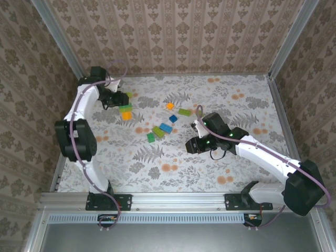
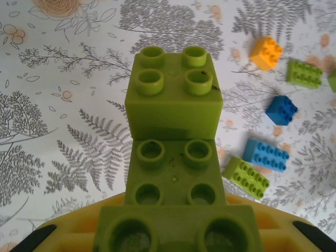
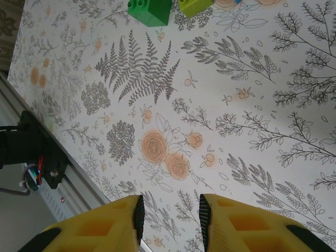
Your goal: Assemble a carrot with lego
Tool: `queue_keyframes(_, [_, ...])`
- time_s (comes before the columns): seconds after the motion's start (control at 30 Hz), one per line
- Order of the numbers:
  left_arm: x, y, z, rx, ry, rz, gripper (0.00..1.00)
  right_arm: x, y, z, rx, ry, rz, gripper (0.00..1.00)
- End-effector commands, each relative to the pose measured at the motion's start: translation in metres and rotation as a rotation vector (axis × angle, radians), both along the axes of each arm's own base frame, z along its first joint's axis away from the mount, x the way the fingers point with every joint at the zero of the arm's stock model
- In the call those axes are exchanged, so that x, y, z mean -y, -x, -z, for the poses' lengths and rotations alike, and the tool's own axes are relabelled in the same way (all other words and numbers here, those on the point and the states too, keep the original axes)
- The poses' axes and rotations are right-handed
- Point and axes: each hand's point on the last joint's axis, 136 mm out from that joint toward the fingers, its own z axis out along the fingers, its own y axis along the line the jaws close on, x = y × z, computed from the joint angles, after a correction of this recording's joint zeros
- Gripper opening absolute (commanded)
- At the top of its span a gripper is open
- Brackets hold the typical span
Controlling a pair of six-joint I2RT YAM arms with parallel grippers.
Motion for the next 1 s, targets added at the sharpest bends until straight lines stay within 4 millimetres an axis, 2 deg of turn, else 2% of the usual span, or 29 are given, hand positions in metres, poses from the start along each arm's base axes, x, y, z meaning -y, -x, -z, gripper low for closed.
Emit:
queue_keyframes(0.0, [0.002, -0.004, 0.022, -0.084, 0.022, 0.037, 0.37, -0.004, 0.003, 0.002, -0.003, -0.018, -0.028, 0.36])
queue_keyframes(0.2, [0.002, -0.021, 0.05, -0.127, 0.026, 0.031, 0.37, -0.005, 0.002, 0.004, -0.007, -0.014, -0.029, 0.35])
queue_keyframes(0.4, [-0.007, -0.032, 0.066, -0.169, 0.024, 0.02, 0.37, -0.006, 0.003, 0.008, -0.017, -0.014, -0.032, 0.35])
queue_keyframes(0.67, [-0.018, -0.043, 0.077, -0.183, 0.058, -0.004, 0.42, -0.007, 0.001, 0.013, -0.027, -0.009, -0.032, 0.35])
queue_keyframes(0.97, [-0.017, -0.049, 0.085, -0.191, 0.089, -0.003, 0.44, -0.006, 0.0, 0.017, -0.032, 0.002, -0.028, 0.35])
